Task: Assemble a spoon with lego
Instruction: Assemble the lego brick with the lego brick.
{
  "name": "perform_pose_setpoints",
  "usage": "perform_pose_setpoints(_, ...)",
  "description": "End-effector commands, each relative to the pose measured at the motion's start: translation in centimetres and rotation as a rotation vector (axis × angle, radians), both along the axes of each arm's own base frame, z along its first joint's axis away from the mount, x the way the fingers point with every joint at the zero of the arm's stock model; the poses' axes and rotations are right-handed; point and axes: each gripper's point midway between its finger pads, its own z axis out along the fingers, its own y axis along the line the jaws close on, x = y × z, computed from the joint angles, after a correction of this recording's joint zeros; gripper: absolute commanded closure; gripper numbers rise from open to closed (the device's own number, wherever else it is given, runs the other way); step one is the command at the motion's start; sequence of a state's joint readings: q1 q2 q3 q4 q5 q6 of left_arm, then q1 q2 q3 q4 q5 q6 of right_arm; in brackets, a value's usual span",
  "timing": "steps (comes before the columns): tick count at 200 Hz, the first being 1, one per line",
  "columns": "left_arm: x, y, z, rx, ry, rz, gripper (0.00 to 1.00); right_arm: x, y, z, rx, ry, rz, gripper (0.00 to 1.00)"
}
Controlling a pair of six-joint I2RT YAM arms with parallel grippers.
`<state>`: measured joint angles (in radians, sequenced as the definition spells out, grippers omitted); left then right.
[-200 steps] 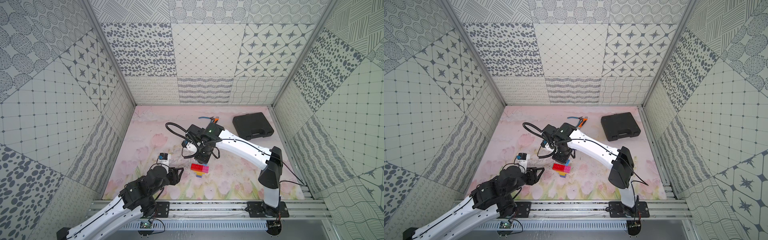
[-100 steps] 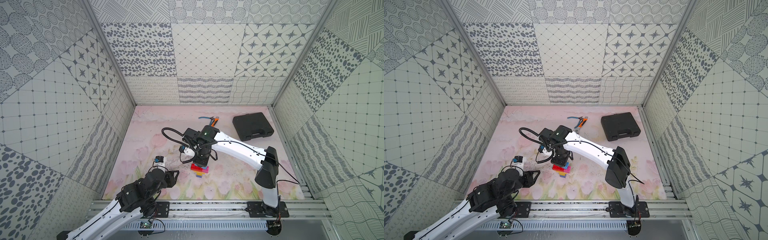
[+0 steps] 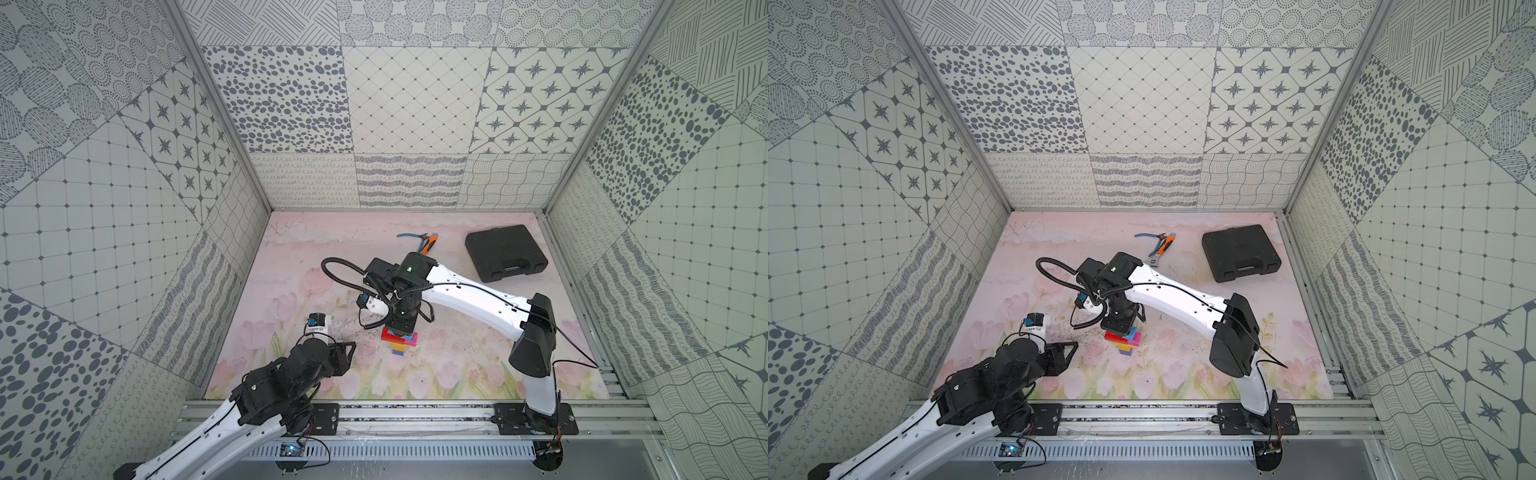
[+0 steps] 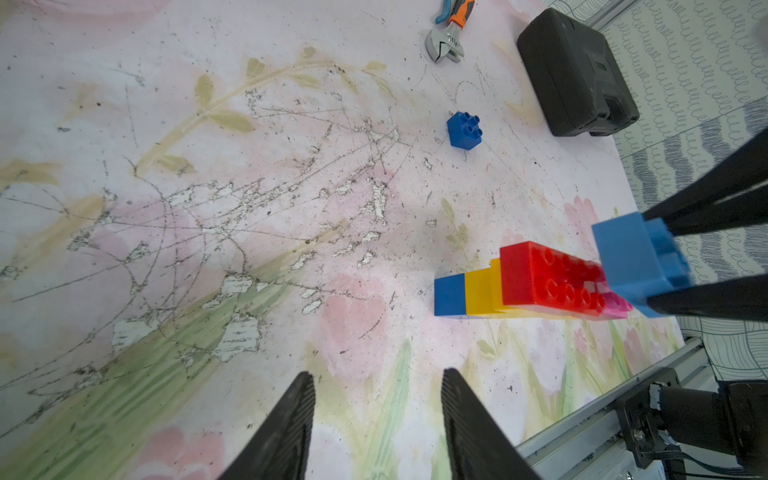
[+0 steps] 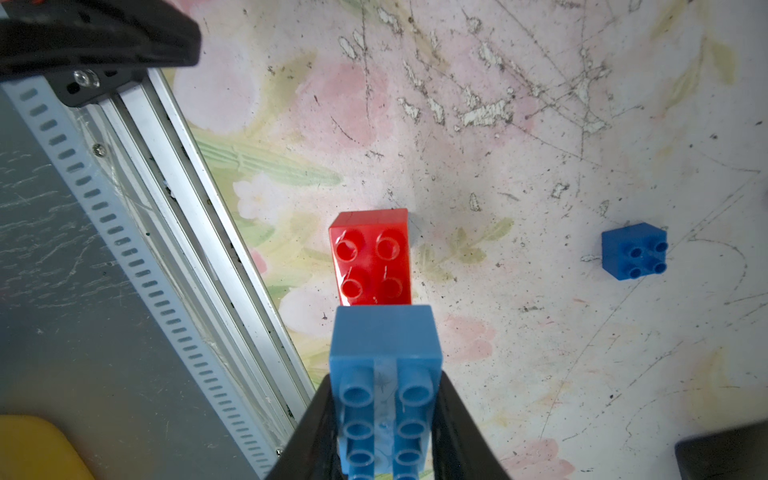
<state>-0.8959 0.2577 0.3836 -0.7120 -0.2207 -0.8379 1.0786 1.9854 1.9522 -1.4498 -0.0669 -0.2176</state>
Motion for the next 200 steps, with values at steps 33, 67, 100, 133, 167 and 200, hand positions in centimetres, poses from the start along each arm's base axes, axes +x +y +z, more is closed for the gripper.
perform_pose_setpoints(33, -0.1, 0.7, -0.1, 0.019, -0.002, 0.019, 0.49, -0.3, 0.0, -1.2, -0.037, 0.019, 0.025, 0.90)
perform_pose_setpoints(67, -0.1, 0.8, -0.1, 0.019, -0.004, 0.021, 0.49, -0.1, 0.0, -1.4, -0.043, 0.014, 0.030, 0.90)
perform_pose_setpoints(100, -0.1, 0.9, -0.1, 0.020, -0.006, 0.022, 0.49, -0.2, 0.2, -1.5, -0.039, 0.021, 0.039, 0.89)
perform_pose_setpoints(133, -0.2, 1.0, -0.1, 0.024, -0.007, 0.021, 0.49, -0.2, 0.2, -1.6, -0.043, 0.022, 0.048, 0.88)
perform_pose_setpoints(167, -0.2, 1.0, -0.2, 0.025, -0.006, 0.022, 0.49, -0.2, 0.3, -1.9, -0.047, 0.022, 0.065, 0.88)
perform_pose_setpoints(200, -0.2, 1.0, -0.3, 0.026, -0.003, 0.022, 0.49, -0.3, 0.4, -2.0, -0.042, 0.027, 0.085, 0.89)
